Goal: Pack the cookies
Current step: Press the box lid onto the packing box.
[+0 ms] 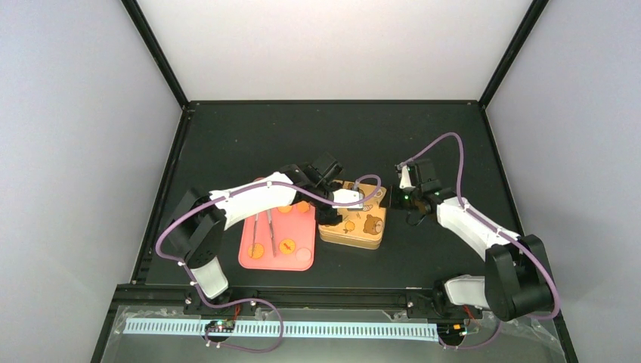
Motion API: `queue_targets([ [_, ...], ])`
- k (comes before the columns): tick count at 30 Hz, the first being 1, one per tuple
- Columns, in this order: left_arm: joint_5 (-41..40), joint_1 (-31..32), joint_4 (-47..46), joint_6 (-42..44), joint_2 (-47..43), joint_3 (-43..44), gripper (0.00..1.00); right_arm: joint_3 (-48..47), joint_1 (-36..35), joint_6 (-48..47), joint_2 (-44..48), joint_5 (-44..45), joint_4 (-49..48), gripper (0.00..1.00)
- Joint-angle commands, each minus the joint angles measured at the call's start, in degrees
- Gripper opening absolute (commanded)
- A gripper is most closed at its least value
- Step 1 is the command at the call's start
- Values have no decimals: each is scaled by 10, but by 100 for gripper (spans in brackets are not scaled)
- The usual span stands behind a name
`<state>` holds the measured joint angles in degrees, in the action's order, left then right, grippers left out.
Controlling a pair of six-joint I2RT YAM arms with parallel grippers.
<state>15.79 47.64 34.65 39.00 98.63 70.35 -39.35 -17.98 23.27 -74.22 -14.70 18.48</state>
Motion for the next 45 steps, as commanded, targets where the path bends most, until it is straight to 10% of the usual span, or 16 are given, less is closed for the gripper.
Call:
queue_targets([
  [1,21,1,2,6,14,-13,68,12,1,1,-10,11,-17,31],
  [25,50,6,-6,-4,24,-44,68,12,-39,116,195,-22,24,36],
  [45,37,-7,28,-2,-14,-8,69,174,-58,180,154,-35,-34,20],
])
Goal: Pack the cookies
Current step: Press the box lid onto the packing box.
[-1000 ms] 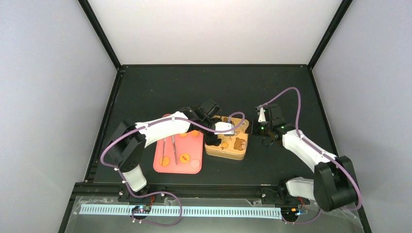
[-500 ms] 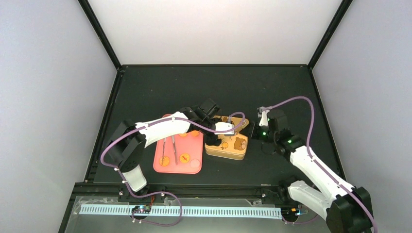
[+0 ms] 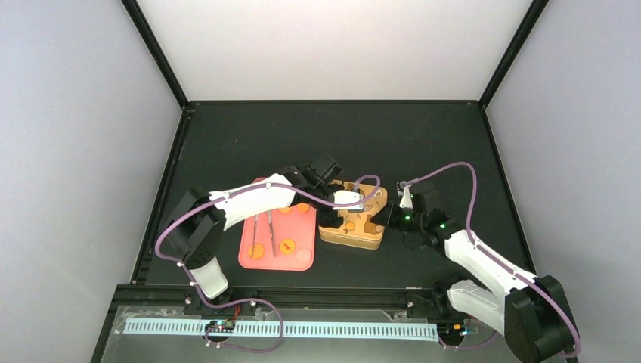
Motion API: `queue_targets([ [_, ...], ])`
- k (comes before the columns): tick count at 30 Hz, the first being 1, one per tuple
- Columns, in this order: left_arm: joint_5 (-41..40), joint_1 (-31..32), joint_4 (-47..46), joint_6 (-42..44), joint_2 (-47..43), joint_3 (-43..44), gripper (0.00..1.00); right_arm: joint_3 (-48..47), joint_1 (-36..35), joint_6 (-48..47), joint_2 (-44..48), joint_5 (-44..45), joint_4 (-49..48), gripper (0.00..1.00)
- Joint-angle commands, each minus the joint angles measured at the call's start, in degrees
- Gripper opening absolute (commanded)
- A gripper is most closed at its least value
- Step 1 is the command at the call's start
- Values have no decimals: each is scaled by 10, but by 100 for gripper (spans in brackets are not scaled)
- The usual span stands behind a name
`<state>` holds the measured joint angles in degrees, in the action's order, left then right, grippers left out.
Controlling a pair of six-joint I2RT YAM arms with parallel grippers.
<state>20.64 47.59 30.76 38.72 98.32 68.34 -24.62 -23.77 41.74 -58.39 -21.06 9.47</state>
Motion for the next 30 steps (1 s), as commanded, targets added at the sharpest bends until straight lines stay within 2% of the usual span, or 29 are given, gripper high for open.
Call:
queue_targets([
  [1,-12,-14,70,2,-12,18,70,26,0,-6,-2,31,59,20],
  [7,-13,-52,64,5,-6,28,70,28,0,-11,7,34,70,20],
  [16,-28,-35,8,19,21,-71,68,22,0,-14,25,31,87,20],
  [24,-65,-25,4,36,8,-95,68,-71,-1,-10,32,9,107,21],
  [30,-68,-24,8,38,4,-95,68,-97,0,26,8,-33,58,21],
])
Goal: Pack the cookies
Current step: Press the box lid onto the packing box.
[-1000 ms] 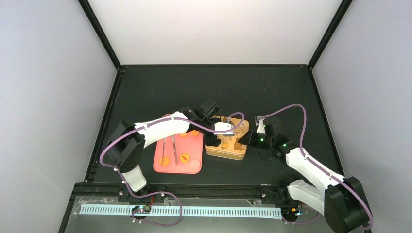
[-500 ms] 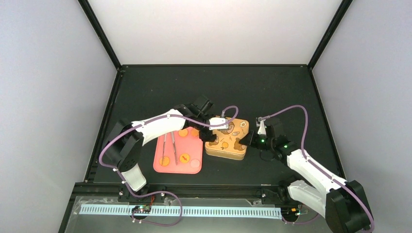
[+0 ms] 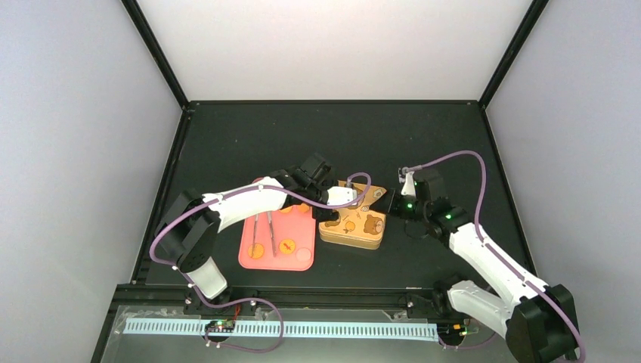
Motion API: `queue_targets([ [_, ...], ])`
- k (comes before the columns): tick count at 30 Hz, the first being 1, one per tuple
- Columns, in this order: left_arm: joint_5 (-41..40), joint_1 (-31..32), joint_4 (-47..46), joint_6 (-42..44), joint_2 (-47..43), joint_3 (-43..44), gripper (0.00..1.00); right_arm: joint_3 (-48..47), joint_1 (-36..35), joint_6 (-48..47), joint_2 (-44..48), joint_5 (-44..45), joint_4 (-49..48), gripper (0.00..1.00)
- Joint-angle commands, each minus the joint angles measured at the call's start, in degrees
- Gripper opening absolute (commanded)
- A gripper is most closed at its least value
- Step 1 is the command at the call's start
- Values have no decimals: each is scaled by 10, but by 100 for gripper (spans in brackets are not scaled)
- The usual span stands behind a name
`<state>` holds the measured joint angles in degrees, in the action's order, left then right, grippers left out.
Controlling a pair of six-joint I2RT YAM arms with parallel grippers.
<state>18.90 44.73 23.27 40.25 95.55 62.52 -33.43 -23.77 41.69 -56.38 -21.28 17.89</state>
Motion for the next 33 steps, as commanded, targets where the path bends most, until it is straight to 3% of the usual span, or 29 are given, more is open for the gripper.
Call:
queue_targets([
  [1,-51,5,84,22,32,-36,68,-2,0,30,-15,-36,-33,21],
  [11,-49,7,112,16,14,-14,69,123,0,26,-20,-31,-45,21],
  [20,-18,-9,168,-9,-43,28,75,110,0,7,1,-15,-14,21],
  [29,9,-67,193,-50,-109,36,98,35,0,-3,59,-2,25,43],
  [33,9,-103,200,-59,-142,39,99,18,0,-4,72,-1,28,46],
])
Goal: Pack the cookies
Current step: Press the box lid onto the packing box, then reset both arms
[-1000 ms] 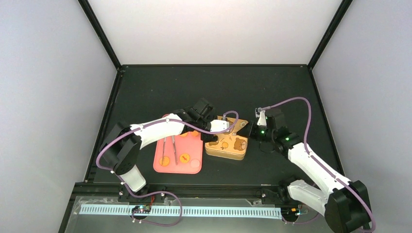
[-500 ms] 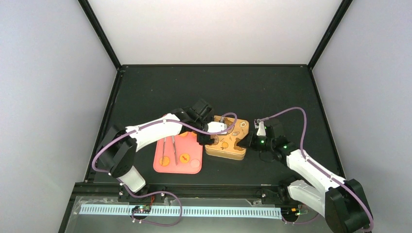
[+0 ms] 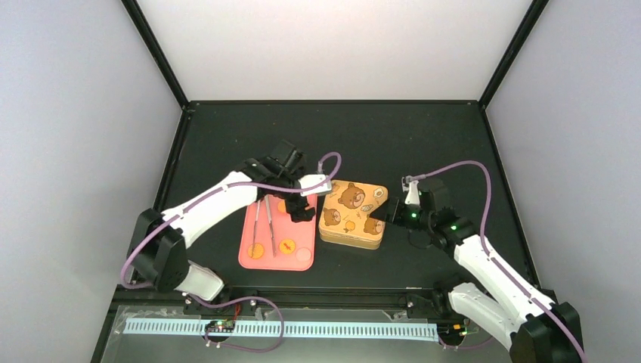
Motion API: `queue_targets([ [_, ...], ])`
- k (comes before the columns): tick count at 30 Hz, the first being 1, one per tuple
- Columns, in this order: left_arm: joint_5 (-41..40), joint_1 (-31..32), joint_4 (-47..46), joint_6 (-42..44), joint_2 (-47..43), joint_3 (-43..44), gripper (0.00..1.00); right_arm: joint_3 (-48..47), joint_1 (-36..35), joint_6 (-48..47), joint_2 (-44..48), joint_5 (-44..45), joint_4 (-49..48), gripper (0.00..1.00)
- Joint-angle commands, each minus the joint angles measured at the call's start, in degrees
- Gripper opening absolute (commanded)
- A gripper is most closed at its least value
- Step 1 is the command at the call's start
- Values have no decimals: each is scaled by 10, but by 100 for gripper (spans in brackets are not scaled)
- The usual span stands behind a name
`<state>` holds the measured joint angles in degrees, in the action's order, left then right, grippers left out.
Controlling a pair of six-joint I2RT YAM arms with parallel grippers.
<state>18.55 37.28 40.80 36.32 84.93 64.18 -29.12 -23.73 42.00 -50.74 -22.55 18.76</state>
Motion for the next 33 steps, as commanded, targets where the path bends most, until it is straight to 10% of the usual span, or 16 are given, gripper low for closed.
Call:
queue_targets([
  [1,11,-38,28,-19,-44,23,99,-31,-1,-9,18,12,22,48],
  [9,-49,-155,-33,-48,-126,-4,99,-128,0,-85,33,177,70,99],
  [16,-116,-288,-208,-100,-181,-112,99,-131,0,-149,45,476,46,100],
  [22,-59,-372,-335,-113,-177,-221,99,40,1,-267,98,674,-163,100],
  [33,112,-482,-693,-289,-160,-403,99,181,56,-384,47,758,-503,100],
])
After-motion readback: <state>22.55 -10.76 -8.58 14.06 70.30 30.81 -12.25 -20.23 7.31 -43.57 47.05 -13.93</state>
